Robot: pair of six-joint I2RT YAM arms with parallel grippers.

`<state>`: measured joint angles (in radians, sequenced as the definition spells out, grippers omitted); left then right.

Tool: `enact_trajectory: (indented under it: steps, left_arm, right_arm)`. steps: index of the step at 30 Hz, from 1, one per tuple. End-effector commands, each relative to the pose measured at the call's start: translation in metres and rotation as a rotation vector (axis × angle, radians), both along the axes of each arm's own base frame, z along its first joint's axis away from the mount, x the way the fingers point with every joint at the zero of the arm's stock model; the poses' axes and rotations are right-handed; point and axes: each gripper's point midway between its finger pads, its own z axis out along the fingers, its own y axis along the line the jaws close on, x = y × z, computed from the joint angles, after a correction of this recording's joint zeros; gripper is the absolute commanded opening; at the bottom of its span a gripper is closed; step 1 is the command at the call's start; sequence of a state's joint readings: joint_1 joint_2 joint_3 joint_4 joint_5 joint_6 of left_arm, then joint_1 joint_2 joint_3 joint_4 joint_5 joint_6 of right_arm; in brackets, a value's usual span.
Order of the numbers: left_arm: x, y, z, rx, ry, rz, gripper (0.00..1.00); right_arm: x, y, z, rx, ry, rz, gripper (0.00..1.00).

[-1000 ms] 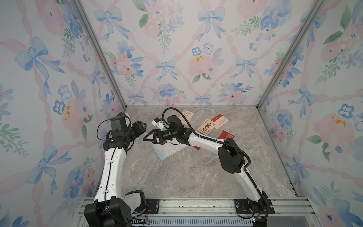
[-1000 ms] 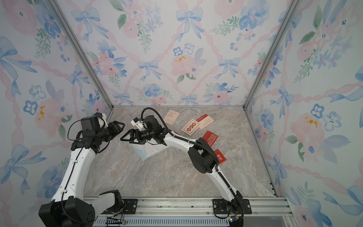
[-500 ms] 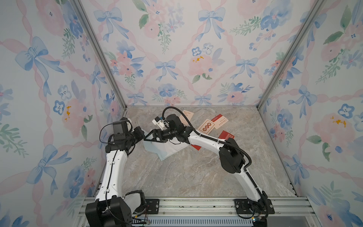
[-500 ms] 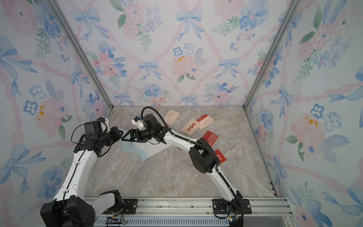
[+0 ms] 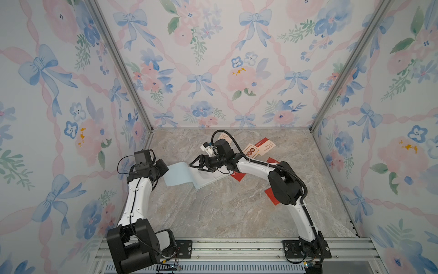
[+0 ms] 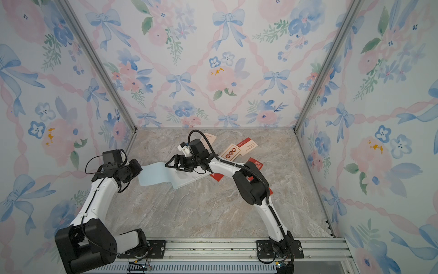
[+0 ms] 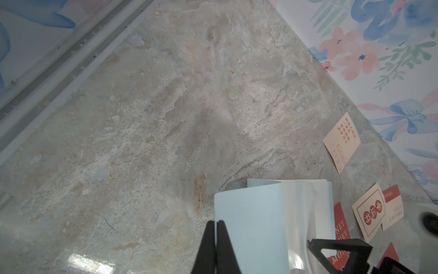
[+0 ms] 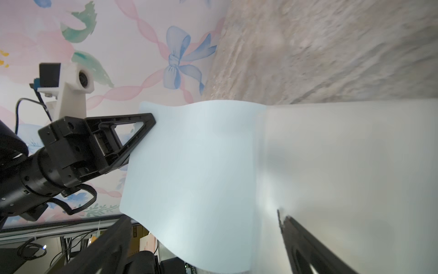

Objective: Place the photos into the photo albums
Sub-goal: Open the photo album at the center of the board.

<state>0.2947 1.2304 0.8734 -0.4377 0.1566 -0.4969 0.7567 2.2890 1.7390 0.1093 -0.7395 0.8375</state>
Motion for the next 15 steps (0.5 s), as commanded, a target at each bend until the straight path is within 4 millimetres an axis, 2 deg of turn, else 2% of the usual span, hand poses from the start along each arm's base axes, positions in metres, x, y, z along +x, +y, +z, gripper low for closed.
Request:
enact_trajectory:
  steps: [1,6,8,12,15]
  left_arm:
    - [-0.009,0.010,-0.026,0.044,0.076,0.018,0.00]
    - [-0.005,0.007,-0.055,0.001,0.119,0.008,0.00]
    - [0.001,0.006,-0.054,-0.020,0.113,-0.003,0.00]
    - [0.015,0.022,-0.039,0.043,0.094,0.024,0.00]
    - [0.030,0.032,-0.045,0.056,0.120,0.015,0.00]
  right_arm:
    - [0.023,-0.022,0.025,0.052,-0.055,-0.062,0.99]
    - [0.042,-0.050,0.012,0.031,-0.048,-0.113,0.99]
    - [0.050,-0.061,0.011,0.029,-0.047,-0.134,0.99]
    - [0.058,-0.076,0.010,0.010,-0.053,-0.154,0.99]
    - [0.061,-0.082,0.001,-0.017,-0.051,-0.158,0.99]
